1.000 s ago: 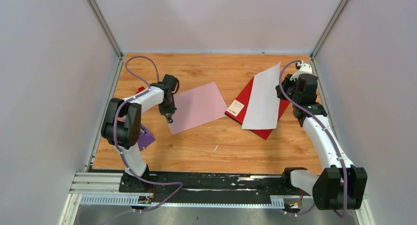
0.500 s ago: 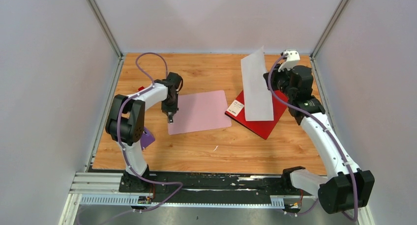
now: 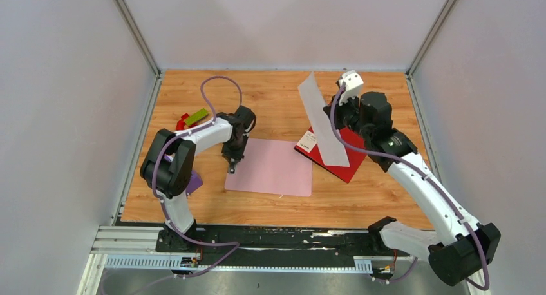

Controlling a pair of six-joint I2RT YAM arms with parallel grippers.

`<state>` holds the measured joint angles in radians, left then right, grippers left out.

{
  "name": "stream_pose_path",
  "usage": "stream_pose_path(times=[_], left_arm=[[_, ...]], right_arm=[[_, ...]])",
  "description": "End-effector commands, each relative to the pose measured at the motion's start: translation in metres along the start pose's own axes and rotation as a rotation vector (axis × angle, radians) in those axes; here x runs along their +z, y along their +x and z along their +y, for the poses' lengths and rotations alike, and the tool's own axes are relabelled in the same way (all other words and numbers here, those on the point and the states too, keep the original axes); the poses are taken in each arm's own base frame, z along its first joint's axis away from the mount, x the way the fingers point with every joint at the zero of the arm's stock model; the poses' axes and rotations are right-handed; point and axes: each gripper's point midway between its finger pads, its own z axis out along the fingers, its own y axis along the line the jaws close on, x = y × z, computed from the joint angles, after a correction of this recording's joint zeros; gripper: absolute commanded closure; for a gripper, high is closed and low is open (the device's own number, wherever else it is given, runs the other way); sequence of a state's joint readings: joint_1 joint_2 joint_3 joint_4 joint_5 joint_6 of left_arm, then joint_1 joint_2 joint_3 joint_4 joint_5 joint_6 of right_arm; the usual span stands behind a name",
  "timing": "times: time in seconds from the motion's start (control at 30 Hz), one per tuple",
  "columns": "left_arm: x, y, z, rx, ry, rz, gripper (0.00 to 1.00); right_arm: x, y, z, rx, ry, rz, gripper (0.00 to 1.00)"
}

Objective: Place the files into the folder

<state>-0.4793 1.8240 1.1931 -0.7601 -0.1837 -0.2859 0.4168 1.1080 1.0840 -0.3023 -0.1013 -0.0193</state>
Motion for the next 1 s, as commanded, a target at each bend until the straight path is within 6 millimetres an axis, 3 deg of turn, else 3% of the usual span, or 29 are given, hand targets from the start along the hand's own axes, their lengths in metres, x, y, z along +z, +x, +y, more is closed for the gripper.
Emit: stream_pose_path(times=[0.0,0.07,0.2,0.33,0.47,0.57,0.7,0.73,0.83,0.97], left_arm=[[-0.011,0.033,-0.031,0.047,0.145,0.057,0.9],[-0.017,0.035,-0.04,0.046,0.211,0.033,0.91],[-0.028,0.044,-0.046,0.04,0.269,0.017,0.92],[-0.034,0.047,-0.045,0.036,0.283,0.0,0.93],[-0.034,0.05,-0.044,0.037,0.28,0.001,0.94],[-0.031,0.053,-0.043,0.031,0.272,0.014,0.95],[-0.036,0.051,-0.034,0.01,0.229,-0.012,0.88],[-0.04,0.049,-0.03,0.006,0.214,-0.024,0.86],[-0.054,0.037,-0.009,-0.011,0.119,-0.057,0.66],[-0.07,0.023,0.005,-0.04,0.123,-0.099,0.54]], right_arm=[[-0.01,-0.002,0.027,-0.15,-0.04,-0.045,1.0],[-0.013,-0.002,0.044,-0.213,-0.082,-0.1,1.0],[-0.015,0.019,0.089,-0.455,-0.154,-0.143,1.0],[-0.015,0.062,0.136,-0.806,-0.202,-0.116,1.0],[-0.011,0.122,0.173,-1.062,-0.259,-0.005,1.0],[-0.007,0.169,0.185,-1.223,-0.241,0.114,1.0],[-0.006,0.21,0.199,-1.324,-0.246,0.214,1.0],[-0.008,0.216,0.203,-1.329,-0.257,0.219,1.0],[-0.015,0.227,0.211,-1.319,-0.302,0.22,1.0],[-0.024,0.235,0.217,-1.298,-0.349,0.21,1.0]])
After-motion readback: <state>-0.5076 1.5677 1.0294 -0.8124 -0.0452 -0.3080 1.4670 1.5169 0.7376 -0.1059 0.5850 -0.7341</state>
